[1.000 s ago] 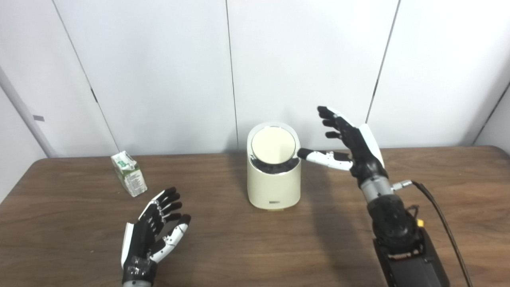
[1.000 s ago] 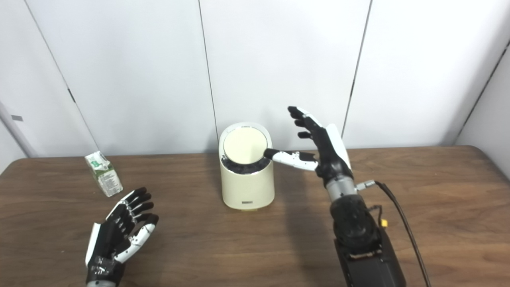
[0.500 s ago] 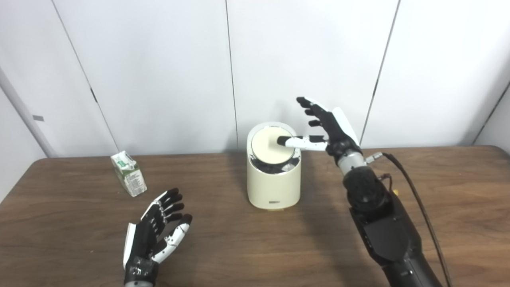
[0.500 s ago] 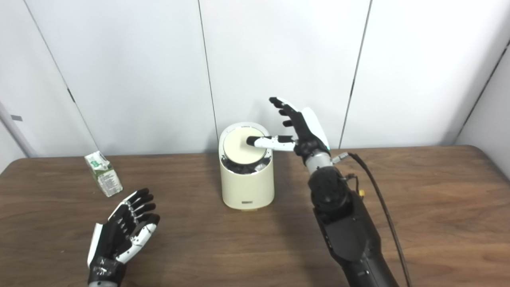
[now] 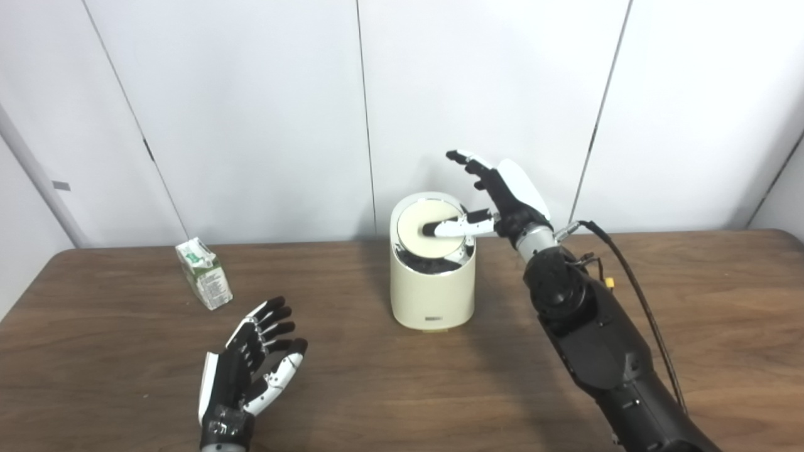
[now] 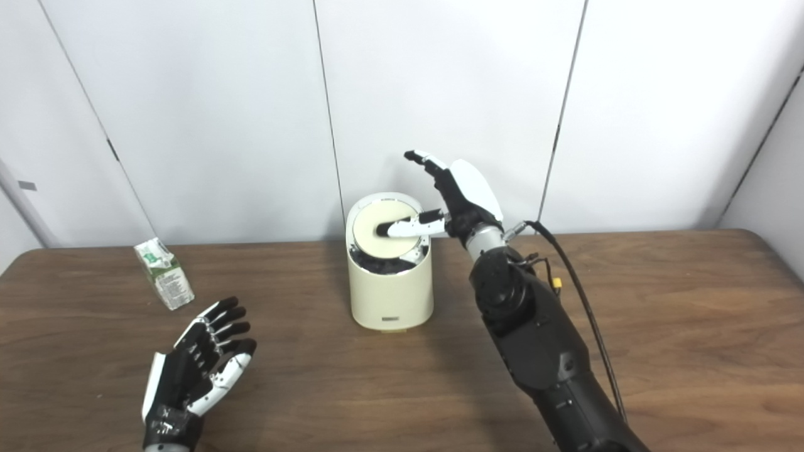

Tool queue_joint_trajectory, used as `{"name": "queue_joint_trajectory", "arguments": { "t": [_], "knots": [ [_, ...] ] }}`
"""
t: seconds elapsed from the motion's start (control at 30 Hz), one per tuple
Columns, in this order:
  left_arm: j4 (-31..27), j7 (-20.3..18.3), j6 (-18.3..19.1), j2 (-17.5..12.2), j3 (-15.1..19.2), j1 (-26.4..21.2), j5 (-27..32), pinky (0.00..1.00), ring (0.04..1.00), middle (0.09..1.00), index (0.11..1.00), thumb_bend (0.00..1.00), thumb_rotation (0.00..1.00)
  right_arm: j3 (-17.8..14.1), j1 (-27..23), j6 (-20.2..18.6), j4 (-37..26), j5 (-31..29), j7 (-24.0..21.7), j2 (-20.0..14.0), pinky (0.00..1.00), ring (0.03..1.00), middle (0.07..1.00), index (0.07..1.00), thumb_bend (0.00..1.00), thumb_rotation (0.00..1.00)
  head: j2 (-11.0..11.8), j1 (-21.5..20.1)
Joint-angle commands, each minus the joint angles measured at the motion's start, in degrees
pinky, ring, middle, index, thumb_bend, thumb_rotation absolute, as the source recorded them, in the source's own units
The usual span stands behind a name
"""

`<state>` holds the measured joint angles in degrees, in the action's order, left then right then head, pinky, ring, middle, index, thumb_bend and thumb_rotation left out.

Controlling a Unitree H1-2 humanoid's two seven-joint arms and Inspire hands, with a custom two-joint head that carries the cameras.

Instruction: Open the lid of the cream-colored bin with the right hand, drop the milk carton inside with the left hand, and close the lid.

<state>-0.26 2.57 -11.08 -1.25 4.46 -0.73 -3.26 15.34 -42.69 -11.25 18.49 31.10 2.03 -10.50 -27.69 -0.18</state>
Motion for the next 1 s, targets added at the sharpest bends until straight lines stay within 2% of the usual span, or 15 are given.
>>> {"name": "queue_joint_trajectory", "arguments": {
  "t": [0.0, 0.27, 0.6, 0.77, 0.97],
  "knots": [
    [2.7, 0.8, 0.5, 1.7, -1.0, 2.7, -0.3, 0.68, 0.745, 0.793, 0.837, 0.54, 0.21, 0.2, -3.4, 2.0, -1.3, 1.3, 0.1, -1.1, 0.81, 0.902, 0.912, 0.89, 0.84, 0.33, -0.1, 0.1],
    [3.1, 0.6, 0.1, 1.7, -0.9, 2.4, 0.1, 0.69, 0.757, 0.8, 0.844, 0.54, 0.2, 1.7, -3.2, 2.0, 0.4, 3.3, 0.0, -2.6, 0.83, 0.903, 0.905, 0.885, 0.85, 0.33, -0.2, 0.1],
    [2.8, 0.4, 0.2, 1.6, -0.8, 2.6, 0.4, 0.7, 0.756, 0.799, 0.839, 0.55, 0.21, 2.6, -2.3, 0.9, -1.4, 4.5, -1.4, -3.5, 0.83, 0.904, 0.903, 0.884, 0.85, 0.34, -0.8, 0.0],
    [2.6, 0.5, 0.3, 1.5, -0.8, 2.6, 0.1, 0.69, 0.753, 0.796, 0.841, 0.56, 0.23, 5.4, -2.5, 0.5, -2.7, 8.8, -1.8, -4.7, 0.86, 0.917, 0.906, 0.89, 0.85, 0.32, -1.3, -0.1],
    [3.1, 0.5, -0.8, 1.6, -1.0, 2.3, 0.0, 0.68, 0.748, 0.793, 0.839, 0.56, 0.24, 7.0, -2.9, 0.3, -2.7, 12.4, -1.3, -5.0, 0.89, 0.931, 0.911, 0.886, 0.87, 0.25, -1.4, -0.1]
  ]
}}
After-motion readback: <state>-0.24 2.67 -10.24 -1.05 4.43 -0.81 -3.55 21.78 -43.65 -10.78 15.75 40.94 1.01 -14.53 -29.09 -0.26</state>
